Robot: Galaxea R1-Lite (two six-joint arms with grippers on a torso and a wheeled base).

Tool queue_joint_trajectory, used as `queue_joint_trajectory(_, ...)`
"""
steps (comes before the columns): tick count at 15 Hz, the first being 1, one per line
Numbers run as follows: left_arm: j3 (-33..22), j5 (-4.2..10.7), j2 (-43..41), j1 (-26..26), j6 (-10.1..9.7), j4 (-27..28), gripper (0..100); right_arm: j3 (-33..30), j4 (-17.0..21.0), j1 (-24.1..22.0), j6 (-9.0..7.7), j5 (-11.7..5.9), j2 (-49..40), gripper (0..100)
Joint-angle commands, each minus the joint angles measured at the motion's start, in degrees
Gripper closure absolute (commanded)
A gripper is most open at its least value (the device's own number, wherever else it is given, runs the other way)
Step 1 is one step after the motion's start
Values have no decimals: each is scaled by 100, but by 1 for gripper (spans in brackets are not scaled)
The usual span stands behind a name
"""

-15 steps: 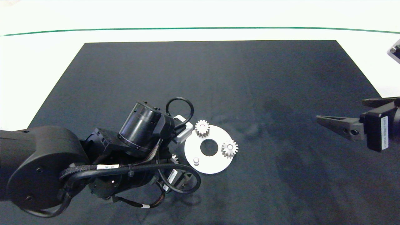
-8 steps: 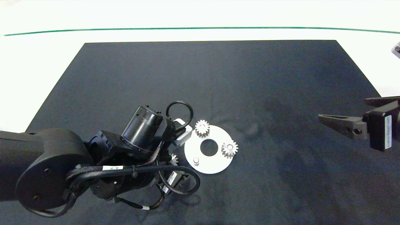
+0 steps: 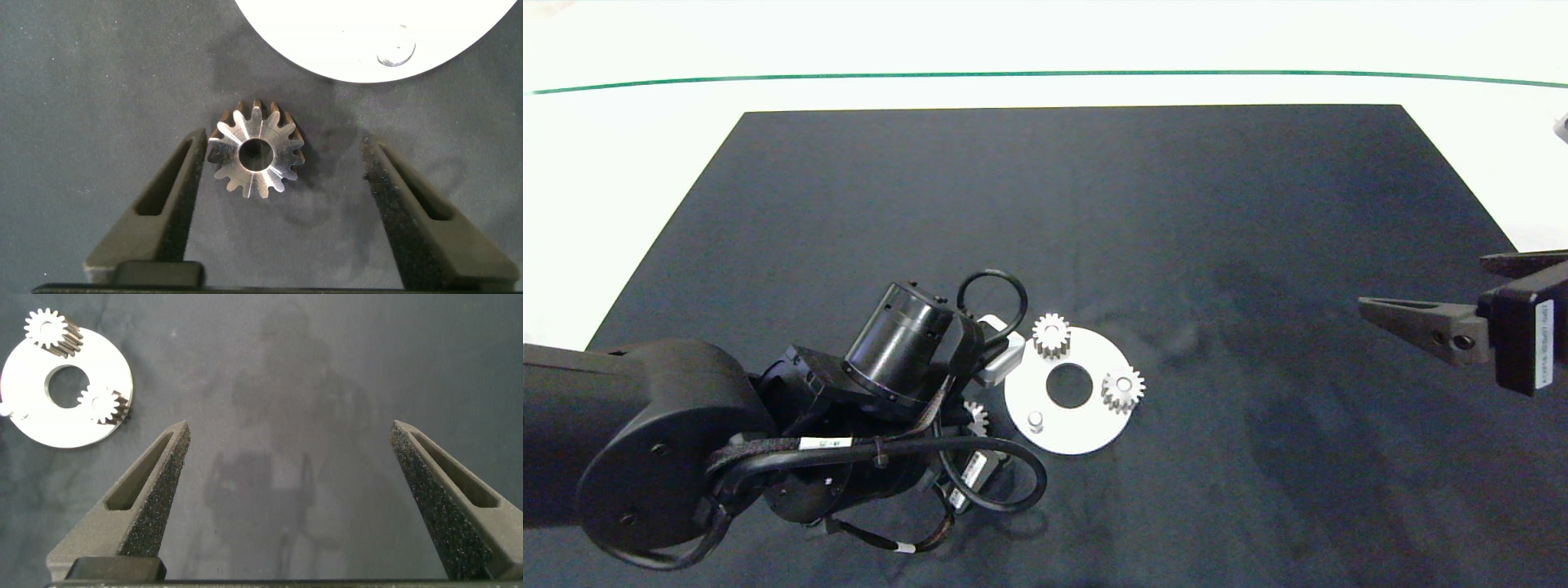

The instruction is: Install three planetary gears onto the carrier pins

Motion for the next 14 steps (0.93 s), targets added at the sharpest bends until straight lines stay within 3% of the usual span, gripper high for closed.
queue_joint_trajectory(1, -23, 10, 66, -2, 1, -15, 34, -1, 12, 4, -22, -14, -10, 0)
queue_joint_trajectory(14, 39, 19, 145, -29, 10, -129, 59, 8, 12, 4, -22, -14, -1, 0)
